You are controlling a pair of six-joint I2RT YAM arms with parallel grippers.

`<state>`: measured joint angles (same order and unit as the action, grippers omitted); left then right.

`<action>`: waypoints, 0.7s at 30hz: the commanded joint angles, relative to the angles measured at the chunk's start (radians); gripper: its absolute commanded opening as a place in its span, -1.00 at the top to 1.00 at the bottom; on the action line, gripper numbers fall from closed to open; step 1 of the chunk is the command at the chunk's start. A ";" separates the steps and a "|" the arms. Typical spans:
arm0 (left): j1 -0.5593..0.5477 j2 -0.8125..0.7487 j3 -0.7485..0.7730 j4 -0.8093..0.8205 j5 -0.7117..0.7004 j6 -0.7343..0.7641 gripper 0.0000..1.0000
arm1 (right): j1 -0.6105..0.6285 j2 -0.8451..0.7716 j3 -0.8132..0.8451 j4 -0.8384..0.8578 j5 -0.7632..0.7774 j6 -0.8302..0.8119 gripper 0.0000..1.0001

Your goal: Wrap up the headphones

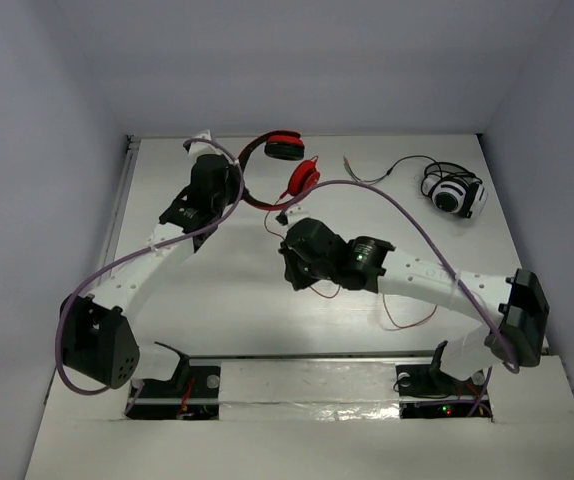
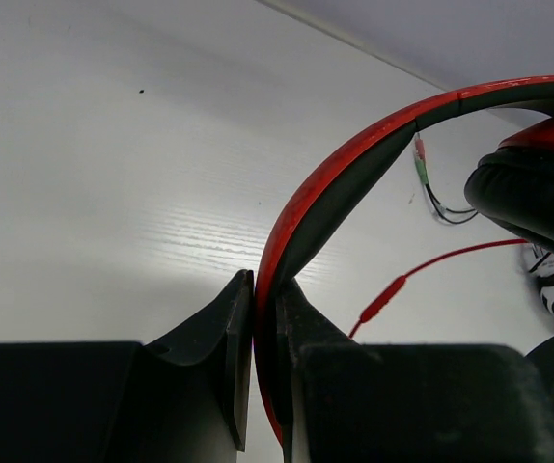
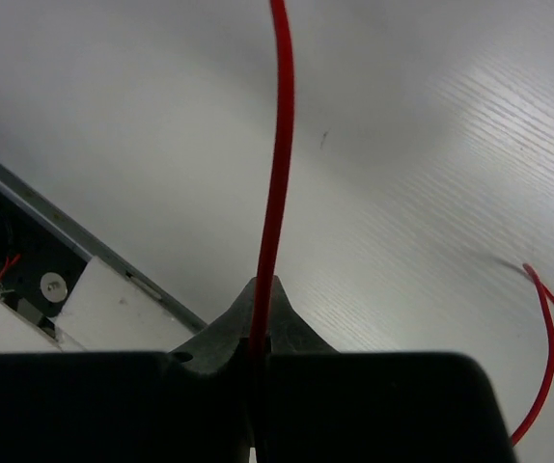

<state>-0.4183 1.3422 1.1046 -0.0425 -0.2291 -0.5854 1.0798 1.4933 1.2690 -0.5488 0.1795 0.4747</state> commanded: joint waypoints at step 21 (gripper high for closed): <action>-0.223 0.040 -0.184 0.300 0.261 0.328 1.00 | 0.009 -0.137 0.253 -0.390 0.279 -0.196 1.00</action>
<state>-0.6319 1.4311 0.9314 0.1440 -0.0467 -0.2714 1.0817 1.3651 1.4857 -0.8818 0.3714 0.3233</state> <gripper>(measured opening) 0.076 0.013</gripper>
